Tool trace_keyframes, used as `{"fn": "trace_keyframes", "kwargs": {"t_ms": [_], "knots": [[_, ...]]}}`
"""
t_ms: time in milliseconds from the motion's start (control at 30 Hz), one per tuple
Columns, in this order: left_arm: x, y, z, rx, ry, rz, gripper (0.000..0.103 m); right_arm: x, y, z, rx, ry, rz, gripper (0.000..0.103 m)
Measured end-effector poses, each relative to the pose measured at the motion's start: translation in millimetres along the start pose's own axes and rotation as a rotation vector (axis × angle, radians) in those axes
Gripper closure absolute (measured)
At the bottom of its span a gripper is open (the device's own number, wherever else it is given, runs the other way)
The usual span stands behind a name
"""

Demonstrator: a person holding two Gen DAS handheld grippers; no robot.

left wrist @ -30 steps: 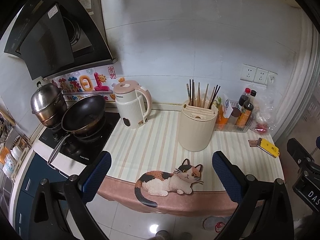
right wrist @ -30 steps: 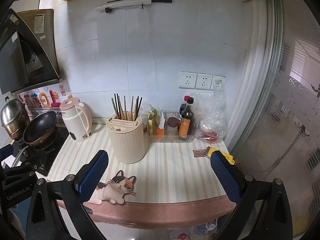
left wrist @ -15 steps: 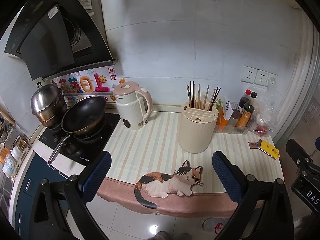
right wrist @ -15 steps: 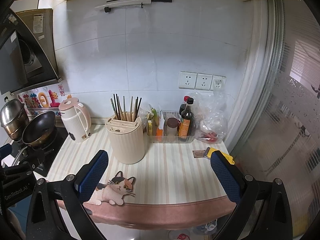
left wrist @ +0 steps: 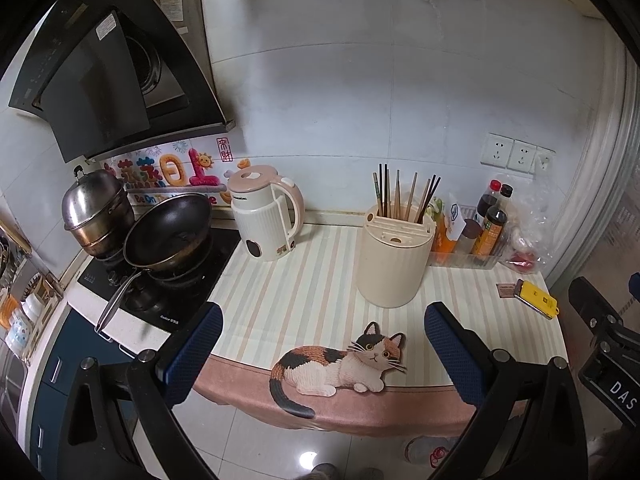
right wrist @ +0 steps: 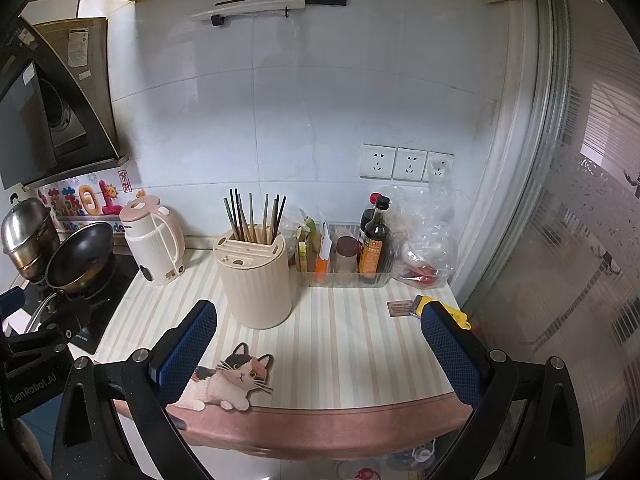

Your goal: Organize utensils

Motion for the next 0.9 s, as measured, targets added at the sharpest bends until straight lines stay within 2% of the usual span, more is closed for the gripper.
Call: {"fn": "trace_keyframes", "kwargs": {"t_ms": [900], "knots": [[6.9, -2.3, -5.7, 0.010, 0.009, -0.010, 0.000, 1.1, -0.6, -9.8, 0.011, -0.003, -0.006, 0.000]]}}
Point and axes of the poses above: each gripper's, at about its wrist camera, not at the fingertips, and z roughly the way its jaws point, x to its right, y to its underside, the point moved 10 cm from there along z, roughly the way its jaws point, and after that the axes turned 13 degrees about z, right-handed, at the moved point
